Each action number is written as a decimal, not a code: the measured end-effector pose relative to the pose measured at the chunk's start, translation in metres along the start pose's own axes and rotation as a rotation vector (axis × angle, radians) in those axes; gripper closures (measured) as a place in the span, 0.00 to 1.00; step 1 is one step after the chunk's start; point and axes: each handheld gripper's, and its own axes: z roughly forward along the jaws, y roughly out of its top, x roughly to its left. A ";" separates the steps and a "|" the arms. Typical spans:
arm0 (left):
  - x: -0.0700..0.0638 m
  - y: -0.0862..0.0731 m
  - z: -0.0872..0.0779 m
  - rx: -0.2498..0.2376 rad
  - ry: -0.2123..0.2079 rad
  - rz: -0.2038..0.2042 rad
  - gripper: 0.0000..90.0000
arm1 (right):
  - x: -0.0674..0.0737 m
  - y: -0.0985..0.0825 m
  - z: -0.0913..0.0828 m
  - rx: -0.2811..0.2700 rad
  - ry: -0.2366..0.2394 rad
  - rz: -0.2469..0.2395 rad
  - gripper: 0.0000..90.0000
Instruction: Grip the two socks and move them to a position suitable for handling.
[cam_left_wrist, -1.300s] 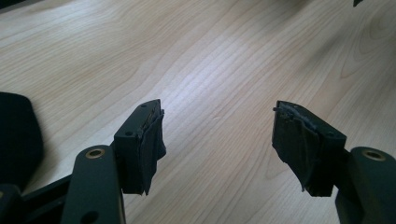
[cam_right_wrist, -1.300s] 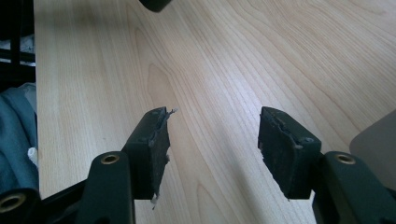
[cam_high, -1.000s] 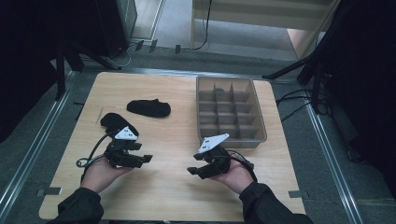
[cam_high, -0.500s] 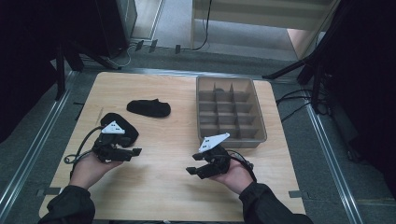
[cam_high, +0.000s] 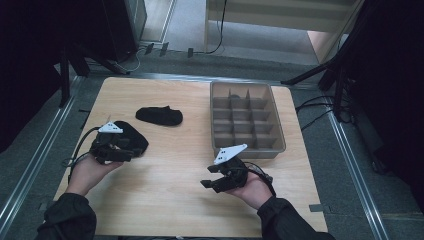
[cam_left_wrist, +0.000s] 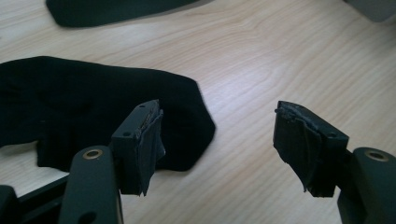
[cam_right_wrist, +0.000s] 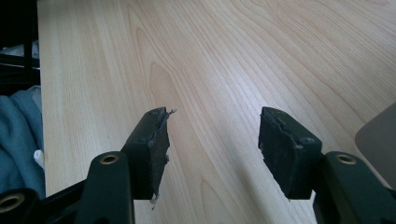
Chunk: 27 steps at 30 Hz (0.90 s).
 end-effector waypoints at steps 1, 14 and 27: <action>0.003 0.001 -0.001 -0.001 0.004 -0.001 0.35 | 0.000 -0.001 -0.001 0.000 -0.001 0.002 0.47; 0.039 0.004 0.004 -0.005 0.051 -0.020 0.38 | 0.000 -0.007 -0.005 0.005 -0.020 0.016 0.47; 0.055 0.016 0.023 0.029 0.104 0.009 0.38 | -0.001 -0.012 -0.007 0.013 -0.035 0.023 0.46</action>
